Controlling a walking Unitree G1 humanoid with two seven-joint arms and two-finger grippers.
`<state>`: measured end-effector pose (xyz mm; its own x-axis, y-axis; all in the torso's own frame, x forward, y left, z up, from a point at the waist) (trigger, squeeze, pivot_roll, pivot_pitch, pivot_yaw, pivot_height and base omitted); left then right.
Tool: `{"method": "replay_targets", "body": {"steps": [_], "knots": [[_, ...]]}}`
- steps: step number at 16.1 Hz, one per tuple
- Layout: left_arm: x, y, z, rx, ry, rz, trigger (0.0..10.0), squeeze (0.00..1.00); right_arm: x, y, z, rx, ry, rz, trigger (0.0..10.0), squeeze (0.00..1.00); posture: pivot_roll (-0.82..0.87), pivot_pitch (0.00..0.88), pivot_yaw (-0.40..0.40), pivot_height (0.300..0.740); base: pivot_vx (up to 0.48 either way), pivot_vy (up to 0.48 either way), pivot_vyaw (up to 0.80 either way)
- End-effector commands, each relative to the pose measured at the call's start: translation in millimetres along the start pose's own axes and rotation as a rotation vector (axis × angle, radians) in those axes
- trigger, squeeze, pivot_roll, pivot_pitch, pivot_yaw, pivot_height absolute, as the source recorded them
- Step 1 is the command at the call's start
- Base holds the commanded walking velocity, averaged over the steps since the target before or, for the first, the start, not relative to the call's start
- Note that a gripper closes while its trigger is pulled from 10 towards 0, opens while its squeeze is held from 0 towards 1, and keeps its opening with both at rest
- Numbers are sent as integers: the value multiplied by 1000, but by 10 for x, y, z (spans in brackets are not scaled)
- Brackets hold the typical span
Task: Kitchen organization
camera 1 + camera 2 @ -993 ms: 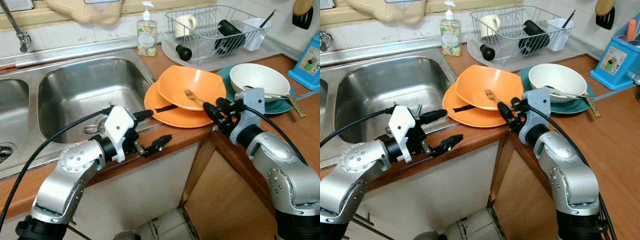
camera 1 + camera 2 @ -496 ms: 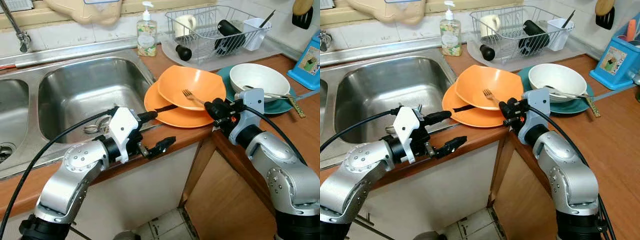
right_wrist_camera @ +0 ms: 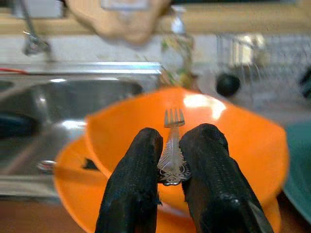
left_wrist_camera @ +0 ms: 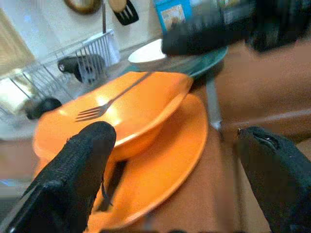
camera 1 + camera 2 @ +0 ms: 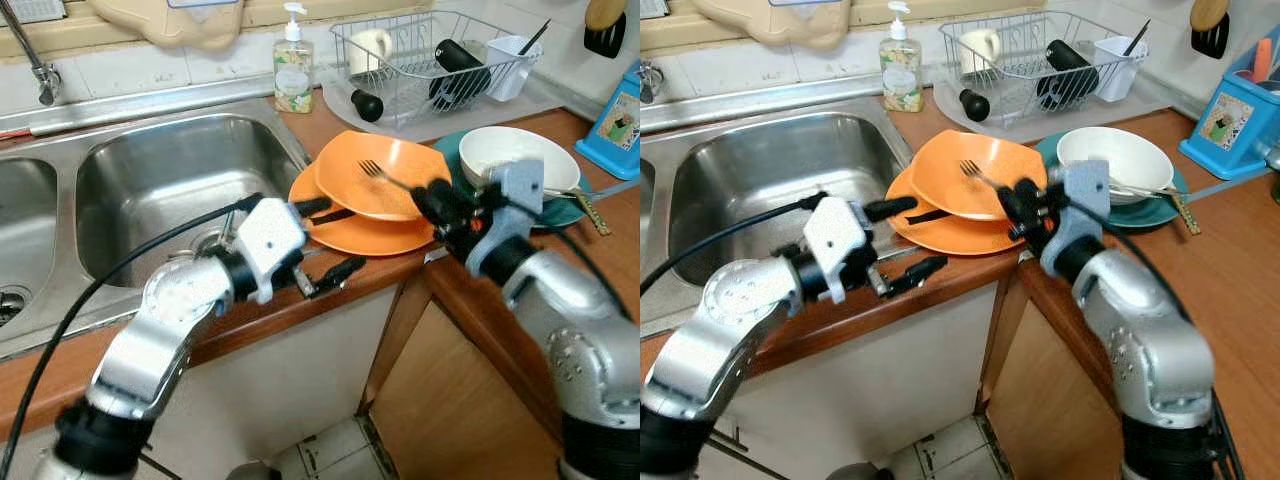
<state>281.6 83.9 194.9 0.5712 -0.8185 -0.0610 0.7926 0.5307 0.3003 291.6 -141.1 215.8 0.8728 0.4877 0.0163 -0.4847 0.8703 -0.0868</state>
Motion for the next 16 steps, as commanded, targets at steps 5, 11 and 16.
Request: {"method": "replay_targets", "body": {"steps": [5,11,16], "knots": [[115,119,48,222,25,56,6745,0,-16,243,232,-25,-64,175,0,0,-56,0,41,740,0,0,0],[175,212,44,334,23,111,0,0,-9,419,245,-17,-60,267,0,0,-51,0,40,740,0,0,0],[177,235,-47,439,78,120,0,0,0,504,213,3,-56,296,0,0,-49,0,44,740,0,0,0]]}}
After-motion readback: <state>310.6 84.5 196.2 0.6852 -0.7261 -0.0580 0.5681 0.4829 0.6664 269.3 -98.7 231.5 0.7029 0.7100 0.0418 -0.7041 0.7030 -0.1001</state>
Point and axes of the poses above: a point about 5 cm out from each wrist's last joint towards the gripper, its own x axis pointing out of the wrist towards the gripper, its own z axis along the axis of the wrist's last joint, y = z × x, the point moved 2 cm from there along x, pointing out of the wrist towards the gripper, and after that the axes turned 7 degrees about -x, right-handed, at the moved point
